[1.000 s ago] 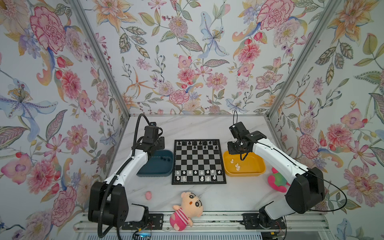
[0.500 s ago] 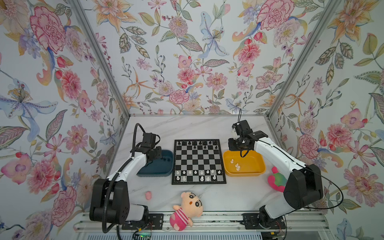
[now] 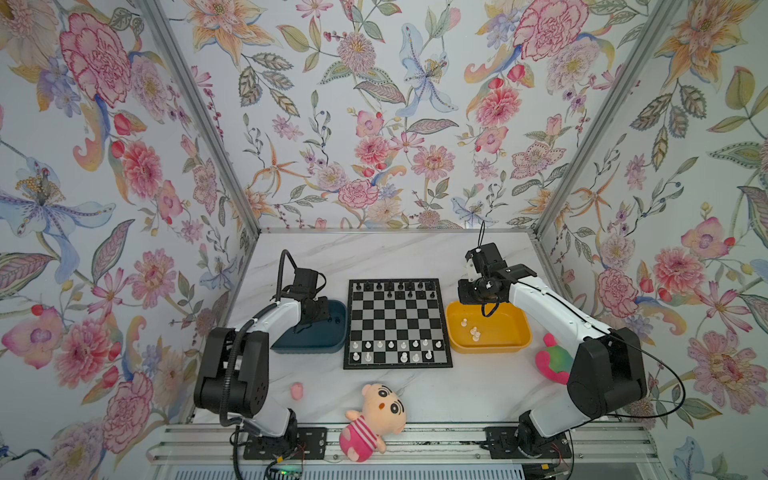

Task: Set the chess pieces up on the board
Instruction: 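Lower the left gripper into the teal tray and grasp a black pawn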

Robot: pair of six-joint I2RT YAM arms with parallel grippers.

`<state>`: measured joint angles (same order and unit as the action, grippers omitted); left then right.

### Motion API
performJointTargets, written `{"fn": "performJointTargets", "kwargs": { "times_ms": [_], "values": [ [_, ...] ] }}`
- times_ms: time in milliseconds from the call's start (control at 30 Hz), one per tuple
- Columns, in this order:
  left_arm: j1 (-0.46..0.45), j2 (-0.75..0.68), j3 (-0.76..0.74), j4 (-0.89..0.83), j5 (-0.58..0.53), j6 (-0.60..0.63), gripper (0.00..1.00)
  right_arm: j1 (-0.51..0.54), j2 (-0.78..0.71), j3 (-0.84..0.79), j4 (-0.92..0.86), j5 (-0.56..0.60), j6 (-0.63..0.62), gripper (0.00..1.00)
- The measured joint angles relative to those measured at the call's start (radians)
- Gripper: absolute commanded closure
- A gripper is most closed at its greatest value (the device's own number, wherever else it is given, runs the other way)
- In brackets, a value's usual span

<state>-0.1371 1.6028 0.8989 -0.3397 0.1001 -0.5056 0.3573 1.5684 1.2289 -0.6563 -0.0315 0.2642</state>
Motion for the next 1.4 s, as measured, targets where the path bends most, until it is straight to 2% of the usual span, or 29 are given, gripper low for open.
{"fn": "performJointTargets", "kwargs": {
  "times_ms": [233, 1400],
  "values": [
    [0.000, 0.073, 0.018, 0.005, 0.005, 0.000, 0.56, -0.002, 0.000, -0.002, 0.000, -0.006, 0.000, 0.76],
    [0.000, 0.065, 0.036, -0.018, 0.002, 0.000, 0.72, -0.006, 0.000, -0.035, 0.012, -0.029, 0.002, 0.78]
  ]
}}
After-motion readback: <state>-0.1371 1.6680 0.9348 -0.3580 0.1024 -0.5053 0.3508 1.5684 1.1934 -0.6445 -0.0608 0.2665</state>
